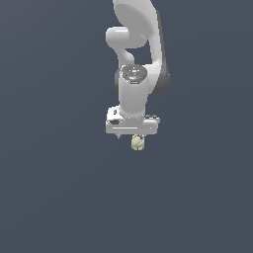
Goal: Pick up the object and move it to a goal position.
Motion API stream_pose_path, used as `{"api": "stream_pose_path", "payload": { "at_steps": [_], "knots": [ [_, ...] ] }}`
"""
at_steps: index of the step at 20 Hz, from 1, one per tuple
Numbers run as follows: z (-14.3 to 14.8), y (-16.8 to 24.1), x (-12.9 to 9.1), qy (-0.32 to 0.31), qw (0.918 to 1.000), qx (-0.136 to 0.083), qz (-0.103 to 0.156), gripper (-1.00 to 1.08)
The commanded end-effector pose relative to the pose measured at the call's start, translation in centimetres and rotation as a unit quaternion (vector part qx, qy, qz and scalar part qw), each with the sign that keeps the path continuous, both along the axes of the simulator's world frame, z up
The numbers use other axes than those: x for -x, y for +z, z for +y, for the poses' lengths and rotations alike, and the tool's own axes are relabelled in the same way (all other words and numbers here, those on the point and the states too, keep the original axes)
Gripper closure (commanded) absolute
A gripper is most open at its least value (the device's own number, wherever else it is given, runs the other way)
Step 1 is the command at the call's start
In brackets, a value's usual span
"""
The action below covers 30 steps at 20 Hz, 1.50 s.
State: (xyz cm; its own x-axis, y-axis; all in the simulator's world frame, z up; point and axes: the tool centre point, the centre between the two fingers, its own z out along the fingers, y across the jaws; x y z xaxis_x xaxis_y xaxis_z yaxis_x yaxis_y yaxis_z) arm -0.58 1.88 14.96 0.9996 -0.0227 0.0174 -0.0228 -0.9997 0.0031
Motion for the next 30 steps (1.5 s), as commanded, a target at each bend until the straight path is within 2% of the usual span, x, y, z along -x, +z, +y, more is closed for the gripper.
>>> {"api": "stream_pose_path", "payload": {
  "at_steps": [1, 11, 19, 30],
  "knots": [
    [1.1, -1.6, 1.0, -0.003, 1.0000, -0.001, 0.002, -0.92],
    [3.9, -5.8, 4.0, -0.013, 0.9999, -0.002, 0.008, -0.92],
    [4.0, -6.4, 4.2, -0.013, 0.9999, -0.002, 0.009, -0.92],
    [4.1, -10.8, 4.3, -0.014, 0.9999, -0.002, 0.009, -0.92]
  ]
}}
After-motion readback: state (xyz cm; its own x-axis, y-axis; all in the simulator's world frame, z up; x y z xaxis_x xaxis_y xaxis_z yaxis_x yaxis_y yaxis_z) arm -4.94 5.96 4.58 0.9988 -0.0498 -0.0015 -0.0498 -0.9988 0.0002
